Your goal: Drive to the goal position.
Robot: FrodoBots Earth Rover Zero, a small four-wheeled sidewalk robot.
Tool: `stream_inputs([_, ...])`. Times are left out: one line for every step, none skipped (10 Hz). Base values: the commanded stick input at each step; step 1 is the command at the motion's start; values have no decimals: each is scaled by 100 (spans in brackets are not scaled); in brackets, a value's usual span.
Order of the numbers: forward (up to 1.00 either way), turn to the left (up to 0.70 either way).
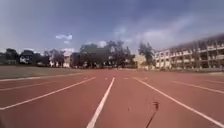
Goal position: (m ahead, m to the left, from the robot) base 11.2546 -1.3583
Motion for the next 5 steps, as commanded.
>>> stream_inputs([70, 0])
stream_inputs([70, 0])
stream_inputs([70, 0])
stream_inputs([70, 0])
stream_inputs([70, 0])
